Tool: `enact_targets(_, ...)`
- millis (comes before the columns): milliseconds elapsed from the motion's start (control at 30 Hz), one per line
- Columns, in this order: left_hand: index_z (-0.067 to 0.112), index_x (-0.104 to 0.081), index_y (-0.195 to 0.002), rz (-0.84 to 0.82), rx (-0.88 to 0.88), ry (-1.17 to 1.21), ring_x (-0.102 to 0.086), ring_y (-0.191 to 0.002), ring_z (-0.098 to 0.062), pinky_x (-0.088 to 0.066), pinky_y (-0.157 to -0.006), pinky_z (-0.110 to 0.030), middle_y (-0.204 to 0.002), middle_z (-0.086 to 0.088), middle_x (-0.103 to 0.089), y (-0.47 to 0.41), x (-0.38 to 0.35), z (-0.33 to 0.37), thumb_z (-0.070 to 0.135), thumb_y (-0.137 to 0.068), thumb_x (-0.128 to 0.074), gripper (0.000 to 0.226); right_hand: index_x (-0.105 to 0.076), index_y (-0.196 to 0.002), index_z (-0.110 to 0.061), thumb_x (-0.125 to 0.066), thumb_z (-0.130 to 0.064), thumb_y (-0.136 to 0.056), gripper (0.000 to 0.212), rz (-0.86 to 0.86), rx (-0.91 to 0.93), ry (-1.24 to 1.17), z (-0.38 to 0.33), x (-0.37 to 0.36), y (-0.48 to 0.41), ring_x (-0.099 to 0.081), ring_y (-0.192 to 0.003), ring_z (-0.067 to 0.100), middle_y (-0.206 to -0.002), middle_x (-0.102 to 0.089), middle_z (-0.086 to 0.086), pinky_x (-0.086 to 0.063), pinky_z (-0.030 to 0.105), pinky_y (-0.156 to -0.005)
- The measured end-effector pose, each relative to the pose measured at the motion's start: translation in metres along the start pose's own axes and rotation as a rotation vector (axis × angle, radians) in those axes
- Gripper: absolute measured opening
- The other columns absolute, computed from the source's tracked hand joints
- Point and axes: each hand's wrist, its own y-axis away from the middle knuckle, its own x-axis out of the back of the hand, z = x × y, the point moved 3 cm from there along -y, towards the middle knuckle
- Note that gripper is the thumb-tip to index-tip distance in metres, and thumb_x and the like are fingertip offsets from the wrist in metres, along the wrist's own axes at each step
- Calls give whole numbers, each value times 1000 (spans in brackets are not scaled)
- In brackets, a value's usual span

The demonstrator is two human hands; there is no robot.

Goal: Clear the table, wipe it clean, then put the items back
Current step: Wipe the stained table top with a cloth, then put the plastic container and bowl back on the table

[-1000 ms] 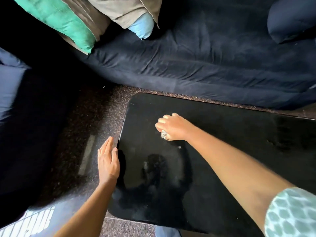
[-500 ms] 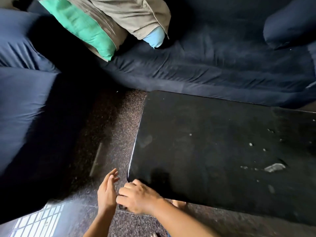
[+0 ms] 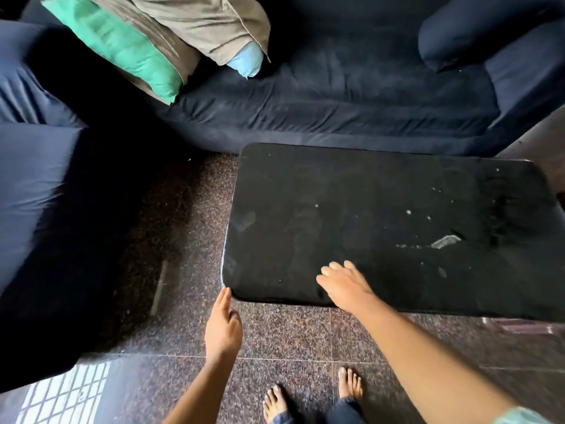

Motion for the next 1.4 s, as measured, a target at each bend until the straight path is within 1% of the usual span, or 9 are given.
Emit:
enact_targets(100, 18, -36, -146, -27, -50, -82, -33, -139, -12, -25, -113, -28, -153, 6, -30, 1, -2, -8, -3, -86, -46, 65, -64, -75, -19, -78, -12, -61, 21, 262, 139, -8, -51, 21, -31, -59, -83, 22, -80, -60, -1, -44, 34, -67)
enact_targets(233, 16, -37, -145, -43, -87, -111, -40, -135, -18, -31, -109, -32, -149, -1, -39, -1, 1, -6, -2, -87, -45, 61, -63, -79, -18, -69, -10, -68, 15, 494, 344, -158, -127, 43, -47, -59, -84, 23, -82, -59, 1, -49, 38, -74)
enact_targets(400, 17, -61, -119, 40, 178, 540, -63, -97, -20, -47, -85, -35, -112, -7, -67, 9, 21, 33, 20, -97, -42, 29, -63, -89, -12, -41, -14, -78, 25, 606, 310, -439, -118, 67, -6, -57, -98, 29, -95, -60, 5, -47, 38, -74)
enact_targets(500, 15, -64, -114, -147, 248, 704, -58, -74, -14, -40, -69, -31, -90, -2, -67, 27, 26, 77, 38, -100, -32, 41, -64, -95, -9, -57, -7, -69, 27, 677, 288, -531, -79, 77, 42, -57, -100, 26, -101, -59, 6, -51, 37, -78)
enact_targets(700, 8, -66, -113, -645, 123, 434, -60, -86, -22, -45, -83, -35, -97, -10, -67, 99, -21, 181, 54, -85, -57, 55, -49, -107, -12, -72, -10, -66, 46, 832, 231, -610, 12, 89, 164, -48, -109, 20, -119, -44, 4, -45, 33, -96)
enact_targets(900, 4, -69, -91, -930, -10, 456, -63, -67, -15, -51, -65, -26, -76, -8, -68, 181, -134, 286, 15, -76, -73, 19, -47, -105, -11, -72, -22, -75, 40, 935, 48, -593, 125, 70, 276, -47, -109, 19, -116, -44, 5, -46, 32, -97)
enact_targets(1167, -1, -68, -93, -948, -158, 502, -63, -77, -25, -51, -75, -34, -87, -18, -67, 291, -312, 417, 14, -71, -72, 26, -27, -142, -25, -74, -62, -61, 101, 884, -309, -1020, 306, 36, 430, -30, -136, 13, -146, -33, 3, -27, 22, -111)
enact_targets(1300, -2, -66, -95, -887, -231, 519, -65, -73, -18, -54, -68, -26, -82, -12, -70, 330, -372, 474, 9, -76, -72, 22, -33, -130, -46, -76, -68, -56, 88, 490, -529, -1355, 408, 17, 476, -56, -112, 12, -125, -56, -7, -46, 38, -97)
enact_targets(1400, 4, -67, -87, -808, -221, 558, -64, -67, -13, -52, -64, -23, -75, -6, -70, 345, -412, 516, 4, -84, -61, 7, -43, -127, -28, -80, -43, -70, 70, 253, -596, -1396, 475, 11, 501, -65, -100, 21, -116, -60, -2, -54, 43, -85)
